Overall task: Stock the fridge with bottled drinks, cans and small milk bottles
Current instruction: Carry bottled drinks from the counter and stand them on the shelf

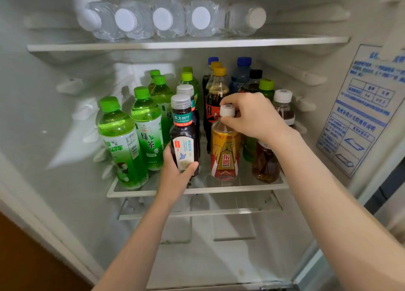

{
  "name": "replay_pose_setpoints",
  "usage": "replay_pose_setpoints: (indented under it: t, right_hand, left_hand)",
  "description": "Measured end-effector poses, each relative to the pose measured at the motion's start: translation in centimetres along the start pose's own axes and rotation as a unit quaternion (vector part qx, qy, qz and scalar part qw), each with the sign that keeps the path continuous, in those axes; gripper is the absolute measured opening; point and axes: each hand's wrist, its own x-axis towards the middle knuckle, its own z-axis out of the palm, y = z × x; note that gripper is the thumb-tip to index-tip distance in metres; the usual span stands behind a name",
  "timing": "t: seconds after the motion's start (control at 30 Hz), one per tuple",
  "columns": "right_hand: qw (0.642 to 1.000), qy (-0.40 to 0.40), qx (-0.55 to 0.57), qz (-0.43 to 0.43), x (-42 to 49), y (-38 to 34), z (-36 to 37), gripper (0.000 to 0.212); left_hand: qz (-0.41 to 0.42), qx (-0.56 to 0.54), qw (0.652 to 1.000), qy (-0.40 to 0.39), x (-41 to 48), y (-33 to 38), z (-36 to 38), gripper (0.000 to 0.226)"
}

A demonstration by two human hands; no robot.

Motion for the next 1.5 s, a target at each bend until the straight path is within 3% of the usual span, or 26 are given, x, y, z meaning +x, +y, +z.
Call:
replay_pose_setpoints:
  t: [0.1, 0.3, 0.47, 0.73, 1.5]
  right_hand:
    - [0.999, 0.031, 0.005, 0.027, -1.1, -0.4, 0.1, 0.045]
    - [0.985, 0.138, 0.022, 0.097, -5.2, -2.1, 3.5, 0.083]
    - [0.970, 0.089, 0.122, 0.191, -8.1, -2.1, 8.5, 0.110]
    - [0.958, 0.118, 0.145, 0.216, -8.1, -0.9, 10.9, 0.092]
    - [0.966, 0.159, 0.126, 0.162, -8.3, 0.3, 11.9, 0.091]
  left_hand:
    - [0.006, -0.001, 1.000, -0.007, -0.1, -0.1, -0.2, 0.081]
    - [0.016, 0.007, 1.000, -0.011, 0.0, -0.4, -0.2, 0.084]
    - [0.016, 0.001, 1.000, -0.012, 0.0, -0.5, 0.0, 0.081]
    - [0.019, 0.013, 1.000, -0.012, 0.0, -0.6, -0.1, 0.081]
    - [0.029, 0.025, 0.999, -0.010, -0.2, -0.6, 0.5, 0.083]
